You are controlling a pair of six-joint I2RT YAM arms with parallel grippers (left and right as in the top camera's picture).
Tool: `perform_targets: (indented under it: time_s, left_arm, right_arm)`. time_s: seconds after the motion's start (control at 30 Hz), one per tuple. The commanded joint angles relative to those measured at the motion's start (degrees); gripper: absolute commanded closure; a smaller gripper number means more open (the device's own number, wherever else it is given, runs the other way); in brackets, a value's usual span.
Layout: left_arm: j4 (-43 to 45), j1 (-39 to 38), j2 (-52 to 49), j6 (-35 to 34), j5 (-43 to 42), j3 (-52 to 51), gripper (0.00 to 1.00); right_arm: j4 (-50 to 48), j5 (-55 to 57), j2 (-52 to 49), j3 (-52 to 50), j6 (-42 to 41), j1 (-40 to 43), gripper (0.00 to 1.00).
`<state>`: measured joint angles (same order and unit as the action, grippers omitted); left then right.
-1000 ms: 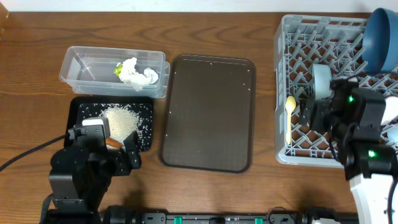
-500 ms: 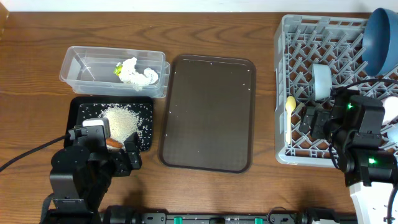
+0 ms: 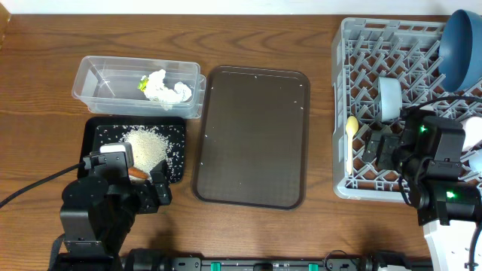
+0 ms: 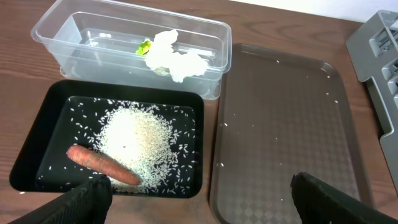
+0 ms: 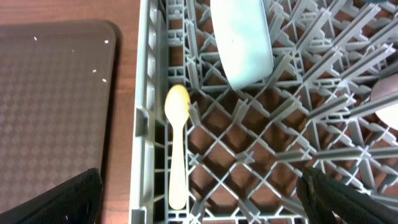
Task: Sort waste into correct bins and load items into the dishwasher rack
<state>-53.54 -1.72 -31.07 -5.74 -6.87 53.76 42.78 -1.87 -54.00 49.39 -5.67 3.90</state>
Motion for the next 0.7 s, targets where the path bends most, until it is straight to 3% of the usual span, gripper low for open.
perform_targets:
  time_s: [0.0,0.3,0.43,0.67]
  left_arm:
    - [0.0,0.2,-0.1,0.5,0.9,-0.3,0.06]
    - [0.0,0.2,-0.1,0.5,0.9,-0.3,0.06]
    - [0.0,0.1,-0.1,0.5,0.9,-0.3,0.06]
    - [0.0,0.2,-0.1,0.5,0.9,-0.3,0.06]
  right_arm:
    - [1.1,0.3,0.7,-0.4,-0.7,-0.1,0.01]
    - [-1.2,-1.7,11.1,-2.3,3.7,-0.2,0.01]
    - [-8.9,-7.1,18.3,-8.6,11.1,-0.2,0.01]
    - [-26.4,-8.9,32.5,-25.0,11.0,-0.2,0.01]
